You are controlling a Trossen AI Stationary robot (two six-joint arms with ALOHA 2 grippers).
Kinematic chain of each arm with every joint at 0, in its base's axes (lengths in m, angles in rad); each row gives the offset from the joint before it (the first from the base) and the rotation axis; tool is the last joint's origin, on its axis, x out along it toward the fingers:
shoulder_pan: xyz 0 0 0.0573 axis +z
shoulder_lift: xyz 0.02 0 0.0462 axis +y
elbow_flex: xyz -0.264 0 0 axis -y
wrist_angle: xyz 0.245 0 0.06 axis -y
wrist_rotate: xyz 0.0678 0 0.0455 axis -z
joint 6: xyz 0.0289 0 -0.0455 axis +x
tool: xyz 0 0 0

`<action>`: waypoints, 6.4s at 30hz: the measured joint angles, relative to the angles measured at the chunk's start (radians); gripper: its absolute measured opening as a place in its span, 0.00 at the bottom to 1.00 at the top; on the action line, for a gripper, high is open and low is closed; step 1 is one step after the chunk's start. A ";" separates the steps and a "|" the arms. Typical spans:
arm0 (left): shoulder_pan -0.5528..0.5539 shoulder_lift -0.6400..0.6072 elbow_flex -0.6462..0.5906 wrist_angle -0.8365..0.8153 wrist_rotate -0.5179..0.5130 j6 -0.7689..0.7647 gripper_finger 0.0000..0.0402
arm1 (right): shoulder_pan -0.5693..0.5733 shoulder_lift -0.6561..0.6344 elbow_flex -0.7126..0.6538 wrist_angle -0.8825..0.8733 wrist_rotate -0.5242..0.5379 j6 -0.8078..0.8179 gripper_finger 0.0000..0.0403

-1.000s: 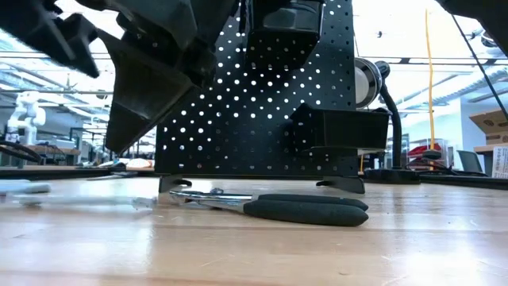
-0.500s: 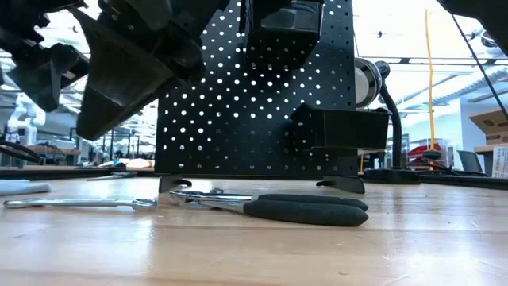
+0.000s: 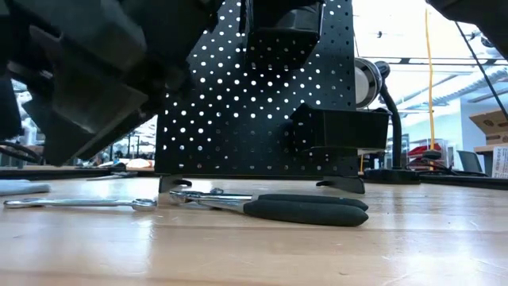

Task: Hang tools onto peg board
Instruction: Hang the silver wrench on the black peg board

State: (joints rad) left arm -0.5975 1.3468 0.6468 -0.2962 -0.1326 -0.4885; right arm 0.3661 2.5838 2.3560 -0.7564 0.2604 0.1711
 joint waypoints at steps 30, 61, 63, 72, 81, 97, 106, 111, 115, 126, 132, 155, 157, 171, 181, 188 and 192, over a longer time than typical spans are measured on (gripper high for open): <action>0.044 0.219 0.003 0.111 0.069 0.000 0.57 | -0.013 0.005 0.000 -0.012 0.052 0.019 0.32; 0.068 0.222 0.002 0.094 0.036 0.024 0.42 | -0.013 0.006 0.000 -0.012 0.052 0.020 0.32; 0.073 0.222 0.002 0.094 0.025 0.024 0.38 | -0.013 0.005 0.000 -0.011 0.052 0.020 0.32; 0.082 0.222 0.002 0.104 -0.003 0.023 0.26 | -0.013 0.005 0.000 -0.025 0.052 0.032 0.32; 0.084 0.222 0.002 0.134 0.013 0.026 0.10 | -0.020 0.005 0.000 -0.094 -0.046 0.113 0.32; 0.089 0.222 0.002 0.135 0.120 0.037 0.01 | -0.026 -0.002 -0.090 -0.116 0.026 0.102 0.32; 0.091 0.228 -0.004 0.246 0.158 0.069 0.03 | -0.034 -0.001 -0.094 -0.077 -0.085 0.018 0.18; 0.089 0.228 -0.002 0.293 0.158 0.080 0.06 | -0.034 0.001 -0.093 -0.059 -0.137 0.007 0.02; 0.089 0.227 -0.002 0.301 0.158 0.080 0.08 | -0.034 0.001 -0.094 -0.058 -0.153 0.001 0.01; 0.080 0.154 0.005 0.319 0.176 0.092 0.21 | -0.026 0.002 -0.094 -0.041 -0.145 0.010 0.00; 0.047 0.053 0.005 0.277 0.158 0.110 0.29 | -0.020 0.005 -0.081 -0.050 -0.118 0.004 0.00; 0.006 0.105 0.003 0.120 0.093 0.076 0.30 | 0.010 -0.026 -0.057 -0.070 -0.049 -0.002 0.00; 0.006 0.126 0.003 0.129 0.093 0.077 0.30 | 0.011 -0.034 -0.057 -0.077 -0.033 0.000 0.00; 0.006 0.140 0.003 0.222 0.171 0.079 0.30 | 0.015 -0.042 -0.057 -0.081 -0.036 0.011 0.00; 0.006 0.281 0.011 0.230 0.180 0.050 0.42 | 0.016 -0.031 -0.055 -0.037 -0.024 0.008 0.08; 0.012 0.311 0.021 0.239 0.171 0.058 0.47 | 0.017 -0.006 -0.055 -0.052 -0.059 -0.017 0.30; 0.021 0.312 0.019 0.241 0.172 0.060 0.47 | 0.015 0.007 -0.056 -0.053 -0.032 -0.052 0.36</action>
State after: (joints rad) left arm -0.5770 1.6592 0.6656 -0.0553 0.0391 -0.4285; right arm 0.3813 2.5910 2.2997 -0.8094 0.2287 0.1188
